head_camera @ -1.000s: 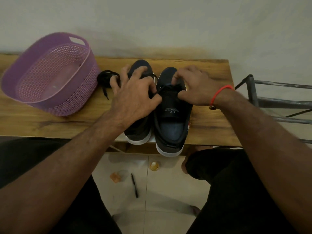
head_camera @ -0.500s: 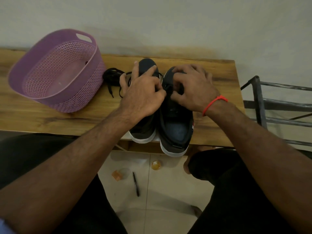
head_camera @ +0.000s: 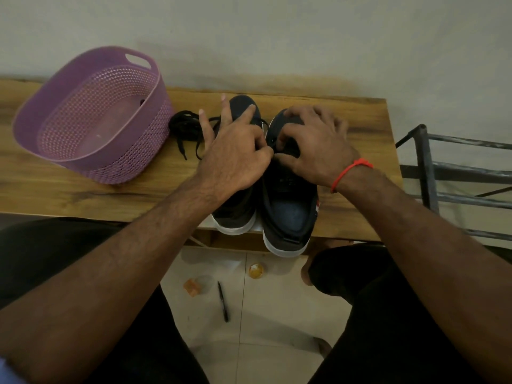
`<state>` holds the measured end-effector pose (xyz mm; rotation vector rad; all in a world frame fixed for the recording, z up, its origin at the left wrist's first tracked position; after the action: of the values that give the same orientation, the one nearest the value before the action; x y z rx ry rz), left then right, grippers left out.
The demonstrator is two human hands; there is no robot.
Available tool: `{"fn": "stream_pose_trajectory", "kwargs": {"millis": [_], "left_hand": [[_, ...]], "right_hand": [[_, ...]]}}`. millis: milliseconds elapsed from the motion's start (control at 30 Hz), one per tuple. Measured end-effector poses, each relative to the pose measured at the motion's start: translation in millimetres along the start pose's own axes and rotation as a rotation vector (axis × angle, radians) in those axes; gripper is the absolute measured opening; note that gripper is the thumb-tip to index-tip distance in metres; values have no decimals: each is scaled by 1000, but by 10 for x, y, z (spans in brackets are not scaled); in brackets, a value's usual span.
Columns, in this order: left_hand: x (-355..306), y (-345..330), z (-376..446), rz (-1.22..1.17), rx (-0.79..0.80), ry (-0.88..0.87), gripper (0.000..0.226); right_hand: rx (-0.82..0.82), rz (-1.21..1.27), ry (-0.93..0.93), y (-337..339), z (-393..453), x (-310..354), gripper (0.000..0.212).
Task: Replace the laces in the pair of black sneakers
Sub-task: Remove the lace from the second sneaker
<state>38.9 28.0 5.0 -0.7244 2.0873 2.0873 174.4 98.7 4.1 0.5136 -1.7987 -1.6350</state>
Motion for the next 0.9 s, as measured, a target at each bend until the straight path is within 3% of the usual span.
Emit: {"fn": "stream_pose_trajectory", "kwargs": {"millis": [467, 700, 900], "left_hand": [[9, -17, 10, -16, 12, 3, 13], [15, -17, 13, -33, 17, 21, 13], [3, -8, 6, -33, 20, 19, 14]], "right_hand": [[59, 69, -39, -34, 35, -21, 12], [-53, 218, -204, 322, 74, -462, 21], [-5, 67, -25, 103, 45, -140, 35]]}}
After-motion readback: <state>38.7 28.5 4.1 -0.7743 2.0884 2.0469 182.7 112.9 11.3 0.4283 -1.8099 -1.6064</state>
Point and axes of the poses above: each hand's wrist, its own z-axis towards the middle knuckle, its own y-axis out of the back of the hand, x = y × z, the point moved 3 cm from there along z, towards the middle knuckle
